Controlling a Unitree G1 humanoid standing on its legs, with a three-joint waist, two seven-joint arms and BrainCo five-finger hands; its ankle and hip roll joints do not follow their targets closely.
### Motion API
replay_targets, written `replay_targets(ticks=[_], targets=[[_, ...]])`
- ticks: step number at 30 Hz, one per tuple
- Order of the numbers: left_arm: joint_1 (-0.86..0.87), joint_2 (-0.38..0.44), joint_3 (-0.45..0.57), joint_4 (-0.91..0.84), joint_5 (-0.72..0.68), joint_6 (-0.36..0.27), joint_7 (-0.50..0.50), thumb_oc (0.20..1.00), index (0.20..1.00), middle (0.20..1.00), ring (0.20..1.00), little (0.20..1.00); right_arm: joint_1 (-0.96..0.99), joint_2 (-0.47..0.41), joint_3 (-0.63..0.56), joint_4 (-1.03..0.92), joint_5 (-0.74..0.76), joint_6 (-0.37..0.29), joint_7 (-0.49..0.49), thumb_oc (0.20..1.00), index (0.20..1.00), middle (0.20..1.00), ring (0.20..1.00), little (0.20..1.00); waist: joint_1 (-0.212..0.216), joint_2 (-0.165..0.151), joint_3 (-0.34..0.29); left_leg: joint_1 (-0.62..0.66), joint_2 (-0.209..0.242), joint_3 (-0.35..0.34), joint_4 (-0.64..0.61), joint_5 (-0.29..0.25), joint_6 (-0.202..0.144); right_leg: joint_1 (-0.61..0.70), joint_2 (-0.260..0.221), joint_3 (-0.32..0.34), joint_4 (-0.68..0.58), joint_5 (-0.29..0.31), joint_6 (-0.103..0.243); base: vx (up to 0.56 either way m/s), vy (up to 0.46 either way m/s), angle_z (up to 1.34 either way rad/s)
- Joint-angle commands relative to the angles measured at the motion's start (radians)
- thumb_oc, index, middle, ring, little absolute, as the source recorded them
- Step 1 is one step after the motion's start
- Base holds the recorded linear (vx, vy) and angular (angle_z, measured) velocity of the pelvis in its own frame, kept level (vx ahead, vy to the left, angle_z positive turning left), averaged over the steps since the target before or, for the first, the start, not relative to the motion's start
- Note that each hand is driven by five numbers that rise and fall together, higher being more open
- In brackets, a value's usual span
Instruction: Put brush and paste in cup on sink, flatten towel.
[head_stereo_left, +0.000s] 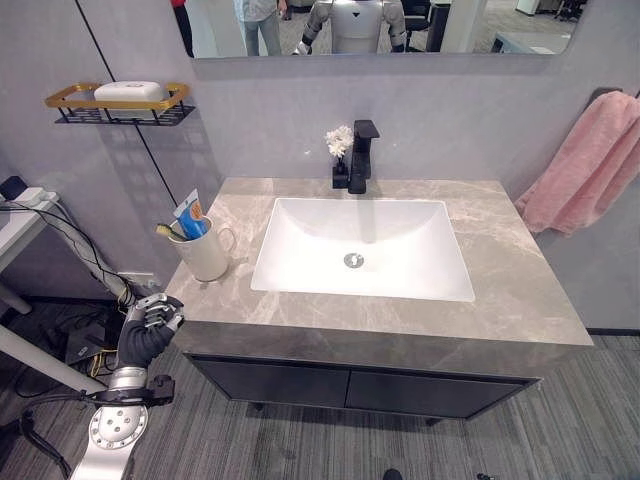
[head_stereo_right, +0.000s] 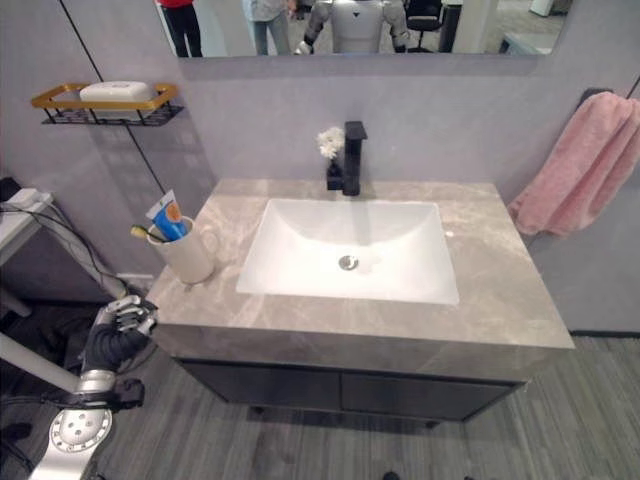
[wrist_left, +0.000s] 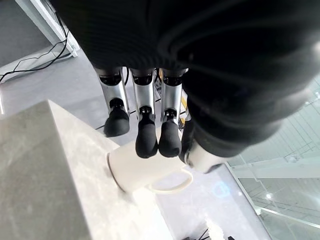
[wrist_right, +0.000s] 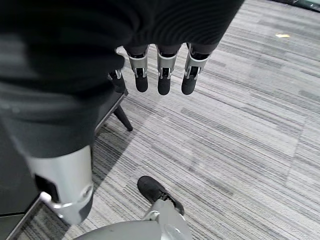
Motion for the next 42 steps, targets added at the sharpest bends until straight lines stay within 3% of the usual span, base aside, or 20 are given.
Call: replay_targets(ticks=[1,11,17,28,33,42], targets=[[-0.07,0.005,0.06,-0.022,0.029,-0.017,0.037,0.2,0.2,0.2,0.2,0.2,-0.055,-0.012,0.028,0.022,-0.005,0.006,-0.021,1.0,1.0,1.0,1.0,1.0,-0.018,-0.05,0.027,-0.077,0.007,-0.017,0.007,0.032,-0.002,0.06,-0.054,0.006,0.007,-0.076,0.039,0.01,0.009,-0.04],[-0.106,0.001,0.069,0.02,0.027,-0.001,0.065,0.2,0.2,0.2,0.2,0.2,-0.059,-0.007,0.038,0.013,0.0,0.007,-0.019,1.0,1.0,1.0,1.0,1.0,-0.025,-0.06,0.031,-0.091,0.009,-0.008,0.007,0.03,0.0,0.032,-0.054,0.021,0.007,-0.069,0.044,0.0,0.003,-0.04],[-0.138,-0.017,0.07,0.032,-0.057,0.002,0.06,0.2,0.2,0.2,0.2,0.2,-0.061,-0.01,0.041,0.004,0.005,0.009,-0.019,1.0,1.0,1.0,1.0,1.0,-0.03,-0.066,0.038,-0.103,0.008,-0.006,0.007,0.033,0.0,0.018,-0.051,0.026,0.007,-0.065,0.046,0.0,0.0,0.0],[-0.184,0.011,0.074,0.0,-0.063,0.024,0.078,0.2,0.2,0.2,0.2,0.2,-0.075,-0.006,0.073,-0.025,-0.002,0.015,-0.011,1.0,1.0,1.0,1.0,1.0,-0.033,-0.075,0.067,-0.146,0.006,-0.014,0.007,0.043,0.0,-0.023,-0.052,0.026,0.007,-0.054,0.049,0.0,0.0,0.0],[-0.214,-0.009,0.063,-0.011,-0.234,0.02,0.061,0.2,0.2,0.2,0.2,0.2,-0.085,-0.016,0.087,-0.038,-0.012,0.025,-0.008,1.0,1.0,1.0,1.0,1.0,-0.037,-0.074,0.079,-0.171,0.005,-0.02,0.007,0.052,0.0,-0.046,-0.05,0.027,0.007,-0.047,0.049,0.0,0.0,0.0],[-0.234,0.046,0.062,-0.021,-0.327,0.045,0.034,0.2,0.2,0.2,0.2,0.2,-0.109,-0.03,0.095,-0.065,-0.005,0.033,0.006,1.0,1.0,1.0,1.0,1.0,-0.035,-0.065,0.087,-0.184,0.006,-0.024,0.007,0.057,-0.003,-0.057,-0.049,0.028,0.007,-0.048,0.048,0.0,0.0,0.0]])
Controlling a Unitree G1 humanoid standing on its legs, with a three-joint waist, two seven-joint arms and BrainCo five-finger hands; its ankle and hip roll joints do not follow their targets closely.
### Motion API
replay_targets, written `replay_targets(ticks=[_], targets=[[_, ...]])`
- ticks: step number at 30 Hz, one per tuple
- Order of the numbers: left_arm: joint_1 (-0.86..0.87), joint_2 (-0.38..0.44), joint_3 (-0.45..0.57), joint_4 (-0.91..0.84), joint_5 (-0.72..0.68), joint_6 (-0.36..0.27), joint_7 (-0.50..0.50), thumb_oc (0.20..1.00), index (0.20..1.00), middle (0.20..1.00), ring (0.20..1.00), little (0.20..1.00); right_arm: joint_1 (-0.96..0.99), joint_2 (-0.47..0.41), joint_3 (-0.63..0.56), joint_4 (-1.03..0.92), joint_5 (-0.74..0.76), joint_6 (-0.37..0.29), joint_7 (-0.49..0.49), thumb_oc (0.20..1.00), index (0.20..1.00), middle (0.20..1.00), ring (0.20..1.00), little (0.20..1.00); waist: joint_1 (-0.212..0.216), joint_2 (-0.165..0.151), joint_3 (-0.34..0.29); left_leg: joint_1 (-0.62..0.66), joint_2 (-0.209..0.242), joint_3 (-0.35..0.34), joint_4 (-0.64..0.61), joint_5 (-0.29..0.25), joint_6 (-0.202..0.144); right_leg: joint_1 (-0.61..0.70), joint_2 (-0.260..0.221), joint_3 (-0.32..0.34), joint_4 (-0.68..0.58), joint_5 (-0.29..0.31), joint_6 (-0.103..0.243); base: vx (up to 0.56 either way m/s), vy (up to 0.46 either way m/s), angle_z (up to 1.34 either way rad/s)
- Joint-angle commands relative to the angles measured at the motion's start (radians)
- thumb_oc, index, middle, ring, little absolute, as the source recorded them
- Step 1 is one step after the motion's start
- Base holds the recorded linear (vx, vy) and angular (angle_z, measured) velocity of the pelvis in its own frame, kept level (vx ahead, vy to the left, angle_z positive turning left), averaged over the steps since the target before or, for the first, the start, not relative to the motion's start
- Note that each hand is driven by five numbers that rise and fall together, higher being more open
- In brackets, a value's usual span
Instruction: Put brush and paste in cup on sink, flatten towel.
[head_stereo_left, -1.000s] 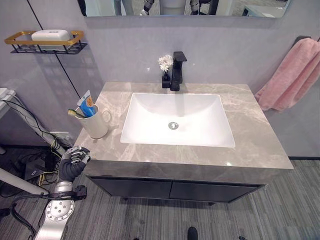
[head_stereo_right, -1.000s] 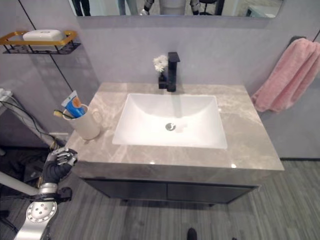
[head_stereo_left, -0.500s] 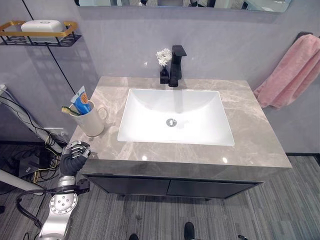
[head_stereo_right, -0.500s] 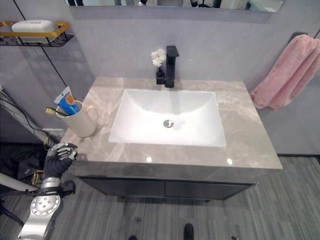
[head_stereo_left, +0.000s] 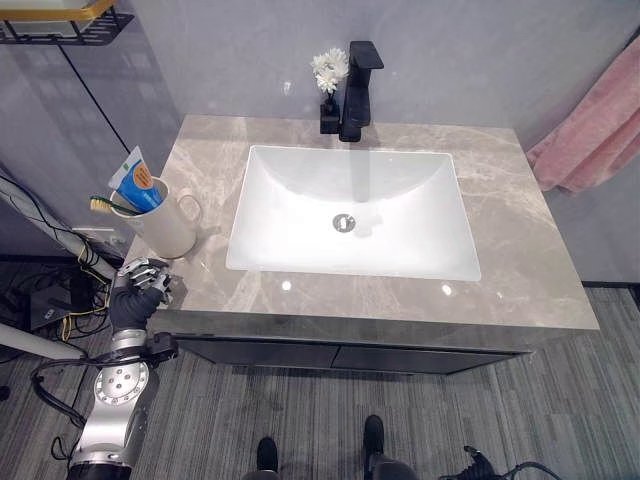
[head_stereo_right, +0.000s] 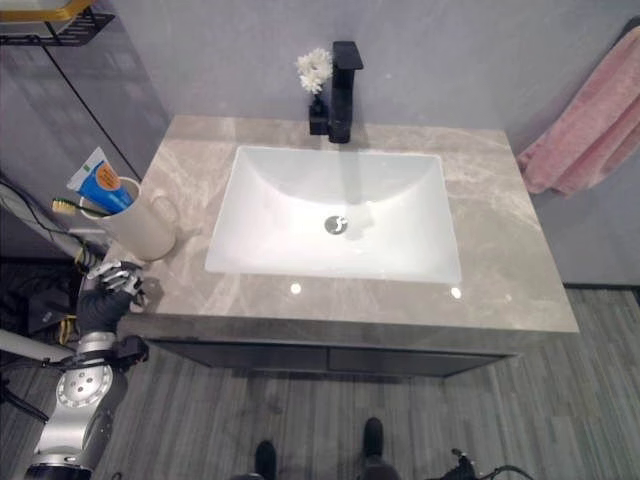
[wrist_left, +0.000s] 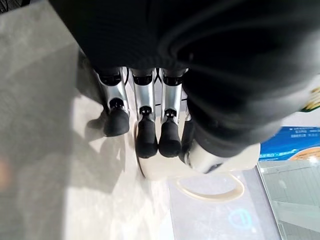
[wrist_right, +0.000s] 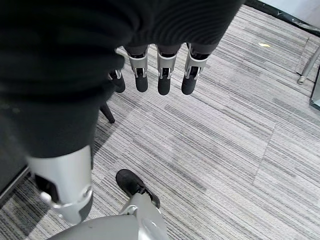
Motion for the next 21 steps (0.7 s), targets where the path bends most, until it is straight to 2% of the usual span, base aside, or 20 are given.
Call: replay_targets(ticks=[1,12,16,21], targets=[[-0.044,0.071,0.049,-0.049,-0.078,-0.023,-0.009,0.2,0.2,0.2,0.2,0.2,-0.038,-0.033,0.045,-0.026,-0.002,0.013,0.003,1.0,1.0,1.0,1.0,1.0,-0.016,-0.02,0.006,-0.076,0.004,-0.043,0.003,0.044,0.005,0.067,-0.061,0.008,0.007,-0.073,0.055,0.0,0.0,0.0],[-0.078,0.143,0.015,-0.042,-0.242,-0.01,-0.034,0.2,0.2,0.2,0.2,0.2,-0.049,-0.051,0.068,-0.053,-0.012,0.026,0.016,1.0,1.0,1.0,1.0,1.0,-0.027,-0.002,0.023,-0.086,0.006,-0.043,0.003,0.052,0.001,0.05,-0.057,0.012,0.007,-0.067,0.055,0.0,0.0,0.0],[-0.076,0.155,0.013,-0.037,-0.253,-0.003,-0.041,0.2,0.2,0.2,0.2,0.2,-0.047,-0.053,0.068,-0.045,-0.016,0.028,0.02,1.0,1.0,1.0,1.0,1.0,-0.027,0.0,0.024,-0.087,0.007,-0.039,0.003,0.053,0.001,0.047,-0.057,0.015,0.007,-0.066,0.055,0.0,0.0,0.0],[-0.077,0.219,-0.008,-0.024,-0.317,0.013,-0.066,0.2,0.2,0.2,0.2,0.2,-0.034,-0.062,0.07,-0.034,-0.024,0.033,0.029,1.0,1.0,1.0,1.0,1.0,-0.033,0.008,0.02,-0.079,0.012,-0.035,0.003,0.054,-0.003,0.047,-0.053,0.02,0.007,-0.069,0.054,0.0,0.0,0.0]])
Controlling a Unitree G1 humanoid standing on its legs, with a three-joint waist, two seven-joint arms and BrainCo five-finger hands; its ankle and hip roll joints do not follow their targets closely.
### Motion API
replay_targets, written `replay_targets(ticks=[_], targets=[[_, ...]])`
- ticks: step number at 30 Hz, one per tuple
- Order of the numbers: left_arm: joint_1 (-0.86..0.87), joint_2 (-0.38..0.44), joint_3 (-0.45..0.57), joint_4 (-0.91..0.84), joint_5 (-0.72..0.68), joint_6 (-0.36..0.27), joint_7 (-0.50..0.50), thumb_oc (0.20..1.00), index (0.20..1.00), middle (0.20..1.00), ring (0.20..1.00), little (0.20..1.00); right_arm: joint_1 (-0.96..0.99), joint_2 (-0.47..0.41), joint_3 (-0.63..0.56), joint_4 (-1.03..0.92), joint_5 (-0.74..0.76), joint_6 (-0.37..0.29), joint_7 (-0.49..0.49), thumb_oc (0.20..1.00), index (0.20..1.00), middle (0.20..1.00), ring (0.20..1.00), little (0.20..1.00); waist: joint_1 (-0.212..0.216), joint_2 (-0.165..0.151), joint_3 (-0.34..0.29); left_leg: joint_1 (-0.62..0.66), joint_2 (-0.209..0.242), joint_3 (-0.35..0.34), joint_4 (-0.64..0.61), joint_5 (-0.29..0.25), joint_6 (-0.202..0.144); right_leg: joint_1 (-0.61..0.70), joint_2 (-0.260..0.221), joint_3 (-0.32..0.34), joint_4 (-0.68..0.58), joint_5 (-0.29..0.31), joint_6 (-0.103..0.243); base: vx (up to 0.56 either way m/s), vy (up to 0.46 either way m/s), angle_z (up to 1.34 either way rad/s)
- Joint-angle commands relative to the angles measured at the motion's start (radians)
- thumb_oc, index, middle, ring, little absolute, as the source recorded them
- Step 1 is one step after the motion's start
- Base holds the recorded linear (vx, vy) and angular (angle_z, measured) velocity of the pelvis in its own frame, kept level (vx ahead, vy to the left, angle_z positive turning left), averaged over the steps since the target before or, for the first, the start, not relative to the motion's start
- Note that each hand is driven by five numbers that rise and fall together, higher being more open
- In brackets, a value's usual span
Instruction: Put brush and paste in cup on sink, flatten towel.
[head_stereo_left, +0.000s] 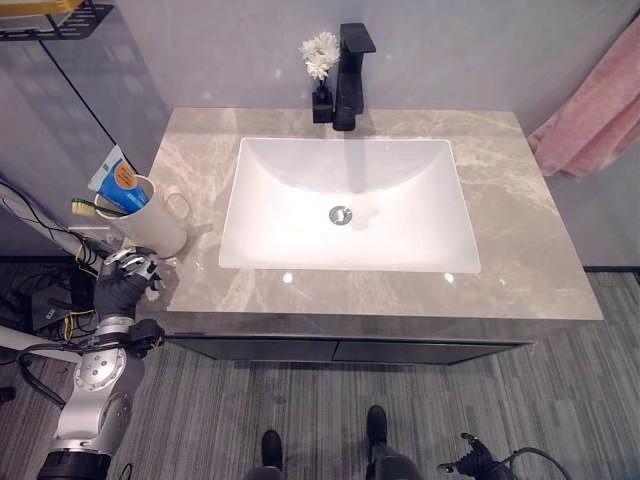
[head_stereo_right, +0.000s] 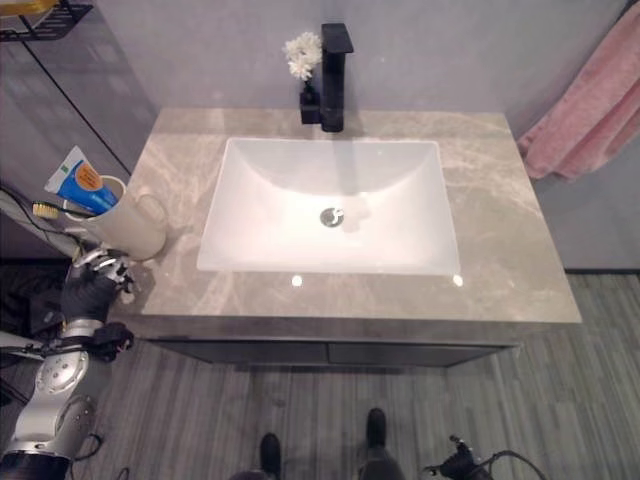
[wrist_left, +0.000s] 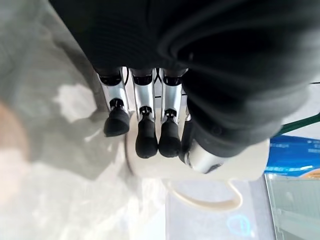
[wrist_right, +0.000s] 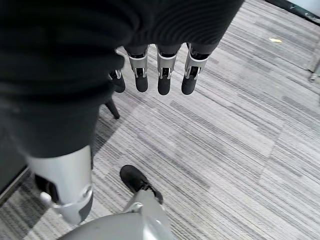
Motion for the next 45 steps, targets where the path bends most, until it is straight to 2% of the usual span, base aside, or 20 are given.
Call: replay_targets(ticks=[1,3,4,15,36,45], targets=[[-0.048,0.085,0.008,-0.021,-0.05,-0.025,-0.021,0.2,0.2,0.2,0.2,0.2,-0.014,-0.036,0.043,0.001,-0.019,0.008,0.007,1.0,1.0,1.0,1.0,1.0,-0.011,-0.016,0.0,-0.065,0.011,-0.036,0.003,0.051,-0.001,0.064,-0.055,0.018,0.007,-0.072,0.054,0.0,0.0,0.0],[-0.054,0.095,0.005,-0.015,-0.061,-0.026,-0.02,0.2,0.2,0.2,0.2,0.2,-0.013,-0.038,0.044,0.0,-0.019,0.008,0.007,1.0,1.0,1.0,1.0,1.0,-0.011,-0.016,0.001,-0.065,0.011,-0.035,0.003,0.051,-0.001,0.064,-0.054,0.018,0.007,-0.072,0.054,-0.01,-0.008,-0.02],[-0.072,0.127,-0.002,-0.006,-0.087,-0.026,-0.016,0.2,0.2,0.2,0.2,0.2,-0.012,-0.042,0.047,-0.008,-0.016,0.006,0.007,1.0,1.0,1.0,1.0,1.0,-0.016,-0.017,0.005,-0.069,0.012,-0.036,0.003,0.054,-0.002,0.06,-0.052,0.018,0.007,-0.07,0.054,-0.02,-0.014,-0.05],[-0.188,0.185,-0.038,0.065,-0.122,-0.039,0.03,0.2,0.2,0.2,0.2,0.2,-0.018,-0.051,0.062,-0.035,-0.002,0.01,-0.001,1.0,1.0,1.0,1.0,1.0,-0.027,-0.029,0.038,-0.114,0.012,-0.043,0.003,0.071,-0.003,0.015,-0.044,0.019,0.007,-0.056,0.056,-0.01,-0.005,-0.04],[-0.37,0.175,-0.116,0.134,-0.126,-0.062,0.101,0.2,0.2,0.2,0.2,0.2,-0.061,-0.069,0.084,-0.132,0.047,-0.002,-0.025,1.0,1.0,1.0,1.0,1.0,-0.044,-0.059,0.075,-0.219,0.022,-0.048,0.003,0.089,-0.006,-0.1,-0.032,0.049,0.007,-0.034,0.061,0.0,0.002,-0.01],[-0.502,0.185,-0.154,0.231,-0.154,-0.071,0.136,0.2,0.2,0.2,0.2,0.2,-0.06,-0.075,0.096,-0.144,0.052,-0.005,-0.024,1.0,1.0,1.0,1.0,1.0,-0.055,-0.072,0.08,-0.24,0.033,-0.051,0.003,0.093,-0.011,-0.126,-0.025,0.053,0.007,-0.03,0.062,0.0,-0.004,-0.02]])
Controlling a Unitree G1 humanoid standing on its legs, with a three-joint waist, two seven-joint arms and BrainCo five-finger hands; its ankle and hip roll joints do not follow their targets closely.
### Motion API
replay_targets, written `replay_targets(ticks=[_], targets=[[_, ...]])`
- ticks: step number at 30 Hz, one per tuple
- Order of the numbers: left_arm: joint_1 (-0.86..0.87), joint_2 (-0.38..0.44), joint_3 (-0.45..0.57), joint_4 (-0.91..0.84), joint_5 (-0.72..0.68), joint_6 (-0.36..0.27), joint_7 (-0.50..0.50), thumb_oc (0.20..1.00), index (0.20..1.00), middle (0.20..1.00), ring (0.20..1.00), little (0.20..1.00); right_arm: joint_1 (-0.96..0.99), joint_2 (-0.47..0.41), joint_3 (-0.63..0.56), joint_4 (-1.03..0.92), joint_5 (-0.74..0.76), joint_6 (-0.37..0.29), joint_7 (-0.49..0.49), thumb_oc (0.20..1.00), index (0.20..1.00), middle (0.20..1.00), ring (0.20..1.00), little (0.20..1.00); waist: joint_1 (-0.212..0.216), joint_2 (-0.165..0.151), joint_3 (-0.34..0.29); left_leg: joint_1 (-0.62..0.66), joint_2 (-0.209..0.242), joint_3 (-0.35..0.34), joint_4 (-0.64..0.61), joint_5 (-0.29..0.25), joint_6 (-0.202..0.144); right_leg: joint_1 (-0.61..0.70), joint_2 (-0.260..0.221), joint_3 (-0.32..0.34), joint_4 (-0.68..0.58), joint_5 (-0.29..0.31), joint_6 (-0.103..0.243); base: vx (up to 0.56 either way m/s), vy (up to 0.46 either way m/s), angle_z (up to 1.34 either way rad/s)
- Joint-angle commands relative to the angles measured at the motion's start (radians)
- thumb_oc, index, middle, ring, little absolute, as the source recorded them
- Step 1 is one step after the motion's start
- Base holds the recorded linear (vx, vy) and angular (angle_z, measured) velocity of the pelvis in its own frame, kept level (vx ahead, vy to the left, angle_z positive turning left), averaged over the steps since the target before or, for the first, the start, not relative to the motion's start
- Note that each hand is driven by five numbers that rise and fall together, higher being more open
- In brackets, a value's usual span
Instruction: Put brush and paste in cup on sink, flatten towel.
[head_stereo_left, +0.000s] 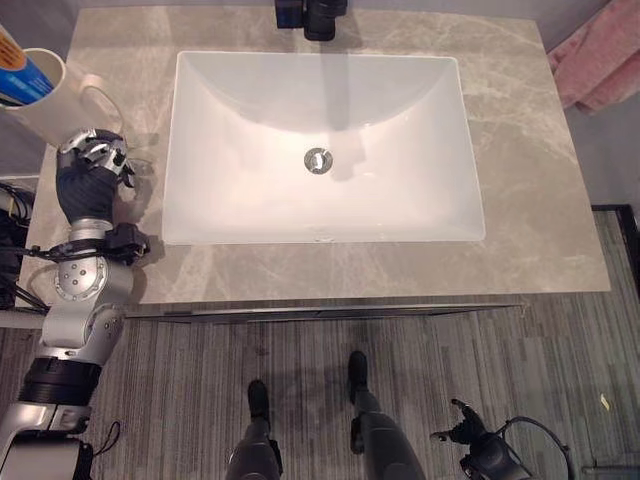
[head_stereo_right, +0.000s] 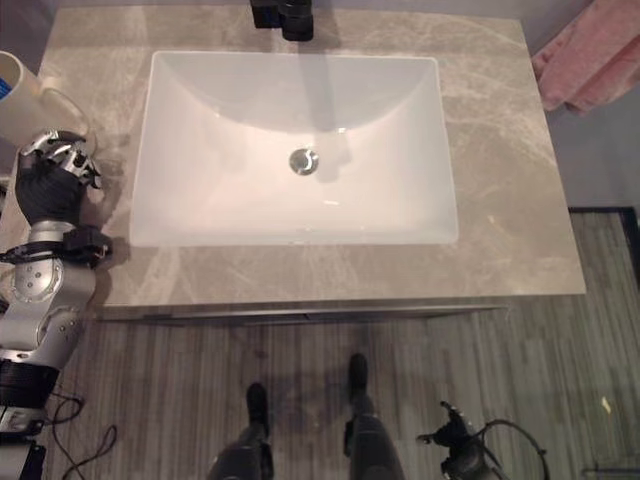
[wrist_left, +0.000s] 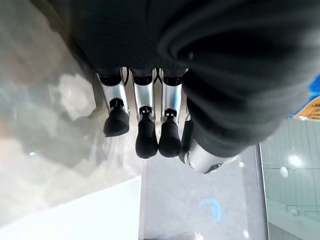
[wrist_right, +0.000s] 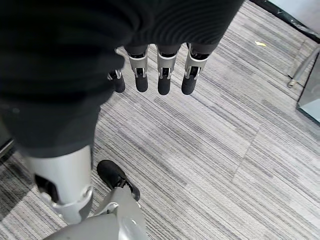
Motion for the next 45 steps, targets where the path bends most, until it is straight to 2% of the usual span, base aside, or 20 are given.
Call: replay_targets(ticks=[1,8,12,14,20,25,34,45], targets=[[-0.021,0.046,-0.05,0.093,-0.054,0.011,0.032,0.2,0.2,0.2,0.2,0.2,-0.009,-0.035,0.035,-0.019,0.025,-0.004,-0.017,1.0,1.0,1.0,1.0,1.0,-0.021,-0.016,-0.01,-0.071,0.015,-0.083,0.003,0.064,0.007,0.065,-0.057,0.012,-0.001,-0.073,0.082,0.0,0.0,0.0],[-0.074,0.048,-0.08,0.134,-0.037,0.024,0.038,0.2,0.2,0.2,0.2,0.2,-0.012,-0.032,0.045,-0.018,0.032,-0.005,-0.017,1.0,1.0,1.0,1.0,1.0,-0.023,-0.02,-0.007,-0.068,0.018,-0.081,0.003,0.064,0.003,0.063,-0.053,0.017,-0.001,-0.073,0.081,0.0,0.0,0.0],[-0.003,0.027,-0.086,0.066,-0.019,0.032,0.007,0.2,0.2,0.2,0.2,0.2,-0.012,-0.023,0.047,0.007,0.029,0.0,-0.014,1.0,1.0,1.0,1.0,1.0,-0.016,-0.013,-0.013,-0.04,0.019,-0.081,0.003,0.056,0.004,0.09,-0.051,0.017,-0.001,-0.084,0.075,0.03,-0.014,-0.06],[0.093,0.021,-0.081,-0.025,-0.024,0.039,-0.038,0.2,0.2,0.2,0.2,0.2,-0.005,-0.023,0.04,0.022,0.015,0.004,-0.01,1.0,1.0,1.0,1.0,1.0,-0.008,-0.007,-0.031,-0.009,0.02,-0.078,0.003,0.046,0.005,0.12,-0.049,0.016,-0.001,-0.095,0.069,0.06,-0.033,-0.07],[0.269,0.016,-0.027,-0.132,-0.025,0.053,-0.102,0.2,0.2,0.2,0.2,0.2,0.003,-0.027,0.02,0.066,-0.007,0.002,-0.002,1.0,1.0,1.0,1.0,1.0,0.008,0.01,-0.067,0.039,0.025,-0.08,0.003,0.034,0.001,0.176,-0.047,0.004,-0.001,-0.115,0.063,0.02,-0.028,-0.01],[0.3,0.016,-0.002,-0.097,-0.009,0.069,-0.123,0.2,0.2,0.2,0.2,0.2,0.008,-0.026,0.007,0.106,-0.018,0.004,0.007,1.0,1.0,1.0,1.0,1.0,0.014,0.021,-0.091,0.065,0.028,-0.084,0.003,0.031,0.0,0.211,-0.045,-0.013,-0.001,-0.125,0.059,0.0,-0.022,0.07],[0.339,0.063,0.066,-0.019,0.036,0.093,-0.127,0.2,0.2,0.2,0.2,0.2,0.049,-0.025,-0.022,0.139,-0.02,0.006,0.022,1.0,1.0,1.0,1.0,1.0,0.012,0.026,-0.111,0.09,0.023,-0.08,0.003,0.026,0.003,0.235,-0.047,-0.021,-0.001,-0.127,0.061,0.0,-0.003,0.04],[0.239,0.107,0.092,0.094,0.036,0.08,-0.071,0.2,0.2,0.2,0.2,0.2,0.069,-0.029,-0.039,0.149,0.012,0.011,0.021,1.0,1.0,1.0,1.0,1.0,0.0,0.011,-0.08,0.012,0.011,-0.09,0.003,0.041,0.008,0.165,-0.051,-0.024,-0.001,-0.102,0.071,-0.02,0.008,0.03]])
